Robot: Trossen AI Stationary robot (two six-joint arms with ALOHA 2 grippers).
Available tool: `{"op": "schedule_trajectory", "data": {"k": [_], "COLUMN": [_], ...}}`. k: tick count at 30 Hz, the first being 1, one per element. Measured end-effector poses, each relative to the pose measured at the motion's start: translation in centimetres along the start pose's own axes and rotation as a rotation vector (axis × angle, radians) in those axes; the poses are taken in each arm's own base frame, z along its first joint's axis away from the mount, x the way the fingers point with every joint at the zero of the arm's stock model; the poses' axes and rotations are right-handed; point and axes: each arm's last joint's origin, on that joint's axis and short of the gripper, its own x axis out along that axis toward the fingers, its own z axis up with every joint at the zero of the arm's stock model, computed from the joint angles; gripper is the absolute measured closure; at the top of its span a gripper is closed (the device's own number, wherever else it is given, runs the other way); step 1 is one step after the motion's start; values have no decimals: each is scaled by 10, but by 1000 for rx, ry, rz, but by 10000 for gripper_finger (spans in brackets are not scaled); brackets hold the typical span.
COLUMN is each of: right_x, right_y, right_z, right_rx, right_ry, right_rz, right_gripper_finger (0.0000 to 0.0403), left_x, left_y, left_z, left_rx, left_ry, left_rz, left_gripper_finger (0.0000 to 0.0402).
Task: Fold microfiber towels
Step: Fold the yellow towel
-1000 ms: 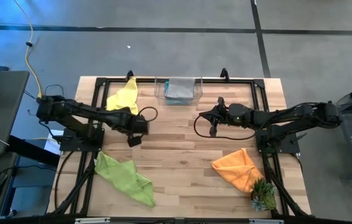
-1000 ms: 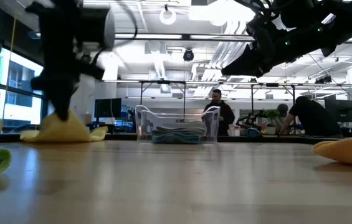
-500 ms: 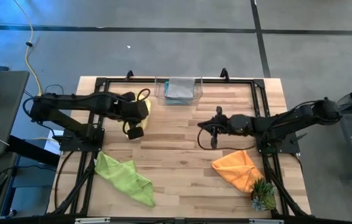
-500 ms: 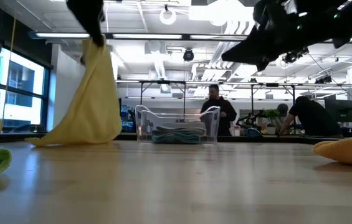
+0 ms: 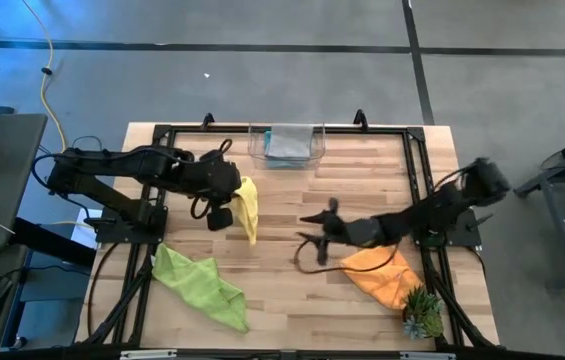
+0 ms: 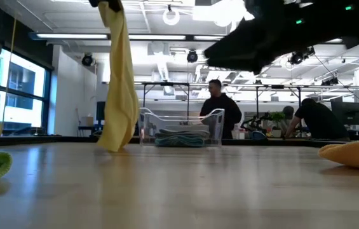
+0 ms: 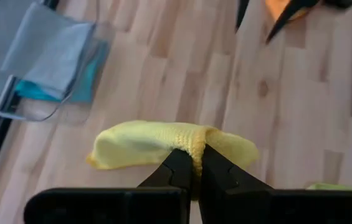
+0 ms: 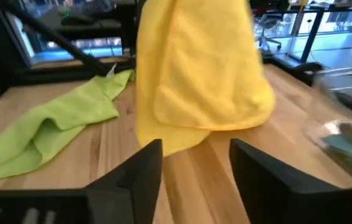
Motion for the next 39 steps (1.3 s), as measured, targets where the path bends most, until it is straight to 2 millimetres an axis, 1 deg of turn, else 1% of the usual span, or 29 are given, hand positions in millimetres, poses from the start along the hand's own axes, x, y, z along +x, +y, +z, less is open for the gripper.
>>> {"op": "schedule_trajectory", "data": {"k": [5, 8, 10, 13, 17, 20, 24, 27, 30, 32, 35, 39], "right_x": [46, 72, 87, 106, 123, 131, 136, 138, 142, 143, 143, 142], "right_y": [21, 30, 35, 39, 40, 39, 38, 33, 25, 22, 22, 25], "right_z": [-9, -8, -5, -3, 4, 9, 18, 18, 17, 16, 15, 14], "right_rx": [-24, -24, -20, -13, -10, 7, 25, 52, 94, 105, 97, 84], "right_ry": [36, 29, 13, 6, -22, -39, -65, -67, -55, -45, -33, -20], "right_rz": [-10, -20, -25, -29, -41, -49, -58, -118, -135, -136, -137, -135], "right_gripper_finger": [180, 160, 153, 151, 151, 151, 151, 154, 174, 197, 244, 319], "left_x": [-1, -2, -3, -4, -4, -4, -4, -4, -4, -4, -4, -4], "left_y": [-7, -11, -13, -16, -17, -17, -17, -17, -17, -17, -16, -16], "left_z": [0, -1, -2, -3, -3, -3, -3, -3, -3, -3, -2, -2], "left_rx": [-5, -10, -8, -2, -11, -17, -18, -14, -15, -16, -17, -12], "left_ry": [-14, -15, -18, -22, -23, -28, -30, -31, -33, -33, -35, -39], "left_rz": [-19, -24, -21, -12, -12, 4, 8, 7, 7, 8, 15, 29], "left_gripper_finger": [402, 402, 402, 402, 402, 402, 402, 402, 402, 402, 402, 402]}}
